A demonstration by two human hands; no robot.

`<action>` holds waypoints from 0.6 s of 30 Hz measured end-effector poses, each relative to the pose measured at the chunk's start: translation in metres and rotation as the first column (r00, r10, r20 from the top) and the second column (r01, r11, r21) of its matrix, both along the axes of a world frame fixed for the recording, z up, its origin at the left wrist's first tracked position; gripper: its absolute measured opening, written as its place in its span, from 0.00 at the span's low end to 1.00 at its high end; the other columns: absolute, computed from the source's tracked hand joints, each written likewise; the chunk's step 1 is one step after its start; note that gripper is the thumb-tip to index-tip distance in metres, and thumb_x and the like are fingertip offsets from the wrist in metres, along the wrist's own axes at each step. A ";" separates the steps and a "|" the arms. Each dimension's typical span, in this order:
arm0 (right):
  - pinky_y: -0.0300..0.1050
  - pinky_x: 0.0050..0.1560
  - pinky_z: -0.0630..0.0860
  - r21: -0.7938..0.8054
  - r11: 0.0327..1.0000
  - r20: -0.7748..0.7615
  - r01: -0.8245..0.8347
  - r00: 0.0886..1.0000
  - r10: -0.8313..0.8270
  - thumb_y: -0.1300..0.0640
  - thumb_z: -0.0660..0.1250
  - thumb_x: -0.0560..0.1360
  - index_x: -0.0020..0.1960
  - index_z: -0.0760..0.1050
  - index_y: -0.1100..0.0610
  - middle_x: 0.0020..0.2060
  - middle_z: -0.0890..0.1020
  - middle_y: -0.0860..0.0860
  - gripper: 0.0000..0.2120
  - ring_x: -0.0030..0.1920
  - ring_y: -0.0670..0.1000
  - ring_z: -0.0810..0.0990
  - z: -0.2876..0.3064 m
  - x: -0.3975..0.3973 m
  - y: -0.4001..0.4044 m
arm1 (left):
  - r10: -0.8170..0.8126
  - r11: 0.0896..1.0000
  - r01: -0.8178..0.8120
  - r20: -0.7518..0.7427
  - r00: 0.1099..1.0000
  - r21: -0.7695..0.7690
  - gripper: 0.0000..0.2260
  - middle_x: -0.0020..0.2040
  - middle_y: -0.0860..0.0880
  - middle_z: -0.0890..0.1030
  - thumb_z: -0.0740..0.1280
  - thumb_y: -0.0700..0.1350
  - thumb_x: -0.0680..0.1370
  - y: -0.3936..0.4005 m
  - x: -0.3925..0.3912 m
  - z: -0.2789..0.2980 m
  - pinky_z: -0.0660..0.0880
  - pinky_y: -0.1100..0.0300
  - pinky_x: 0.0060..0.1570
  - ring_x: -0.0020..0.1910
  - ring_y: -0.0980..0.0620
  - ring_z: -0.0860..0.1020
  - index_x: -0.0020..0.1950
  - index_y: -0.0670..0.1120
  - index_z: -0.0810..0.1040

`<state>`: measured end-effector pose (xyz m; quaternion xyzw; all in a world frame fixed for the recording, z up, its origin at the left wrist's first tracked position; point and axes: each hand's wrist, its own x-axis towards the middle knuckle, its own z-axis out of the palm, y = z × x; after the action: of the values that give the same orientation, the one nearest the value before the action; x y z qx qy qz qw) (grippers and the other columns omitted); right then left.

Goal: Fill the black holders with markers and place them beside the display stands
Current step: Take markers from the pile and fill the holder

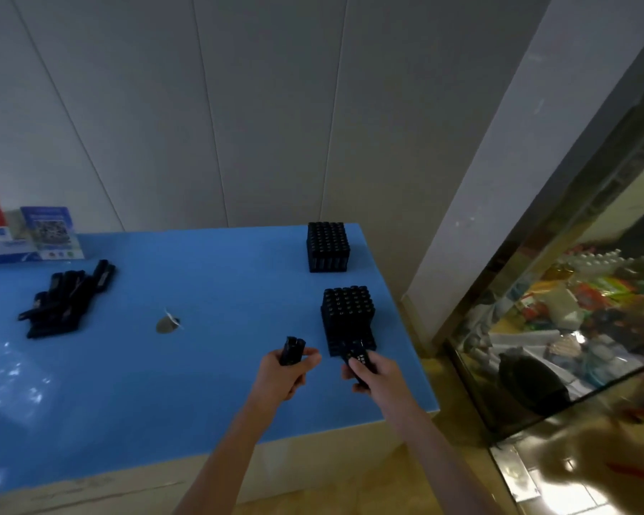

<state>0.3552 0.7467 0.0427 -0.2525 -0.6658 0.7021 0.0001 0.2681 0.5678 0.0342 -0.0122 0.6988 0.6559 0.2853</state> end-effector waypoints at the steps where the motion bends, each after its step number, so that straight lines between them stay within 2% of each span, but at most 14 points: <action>1: 0.45 0.43 0.80 -0.007 1.000 -0.001 -0.015 1.000 0.015 0.60 0.67 0.79 0.53 0.80 0.61 0.44 0.85 0.56 0.06 0.46 0.52 0.84 -0.001 -0.003 0.002 | 0.007 1.000 -0.007 -0.002 1.000 -0.006 0.09 0.26 0.49 0.73 0.77 0.48 0.73 0.004 -0.001 0.001 0.61 0.61 0.23 0.23 0.54 0.66 0.51 0.46 0.85; 5: 0.45 0.45 0.81 -0.035 0.996 -0.034 -0.087 0.996 0.086 0.60 0.67 0.79 0.55 0.81 0.60 0.46 0.86 0.57 0.07 0.49 0.54 0.85 0.001 -0.018 0.008 | 0.011 0.999 -0.012 -0.027 1.000 -0.031 0.07 0.27 0.49 0.75 0.77 0.48 0.74 0.019 -0.004 0.005 0.63 0.61 0.24 0.25 0.53 0.67 0.49 0.48 0.85; 11: 0.47 0.49 0.82 -0.039 0.968 -0.077 -0.247 0.967 0.244 0.61 0.66 0.80 0.57 0.79 0.62 0.50 0.85 0.59 0.09 0.51 0.54 0.85 0.006 -0.043 0.020 | 0.093 0.993 -0.097 -0.060 0.994 -0.074 0.07 0.25 0.49 0.75 0.77 0.46 0.73 0.038 -0.014 0.009 0.64 0.63 0.22 0.23 0.53 0.67 0.47 0.44 0.84; 15: 0.49 0.49 0.83 -0.029 0.938 -0.081 -0.346 0.936 0.343 0.62 0.65 0.80 0.59 0.79 0.63 0.51 0.84 0.62 0.09 0.52 0.55 0.84 0.009 -0.058 0.029 | 0.162 0.984 -0.167 -0.085 0.983 -0.066 0.11 0.25 0.48 0.75 0.77 0.46 0.73 0.042 -0.016 0.016 0.64 0.62 0.22 0.22 0.53 0.67 0.47 0.38 0.83; 18: 0.51 0.50 0.83 -0.022 0.918 -0.092 -0.397 0.915 0.393 0.60 0.65 0.81 0.58 0.79 0.62 0.50 0.84 0.61 0.09 0.51 0.55 0.85 0.011 -0.067 0.033 | 0.196 0.978 -0.201 -0.082 0.977 -0.058 0.12 0.26 0.47 0.75 0.76 0.45 0.74 0.044 -0.020 0.020 0.64 0.62 0.23 0.22 0.53 0.67 0.41 0.37 0.80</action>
<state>0.2881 0.7793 0.0535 -0.0823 -0.6880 0.7112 -0.1182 0.2479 0.6119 0.0545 -0.0668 0.7256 0.6577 0.1911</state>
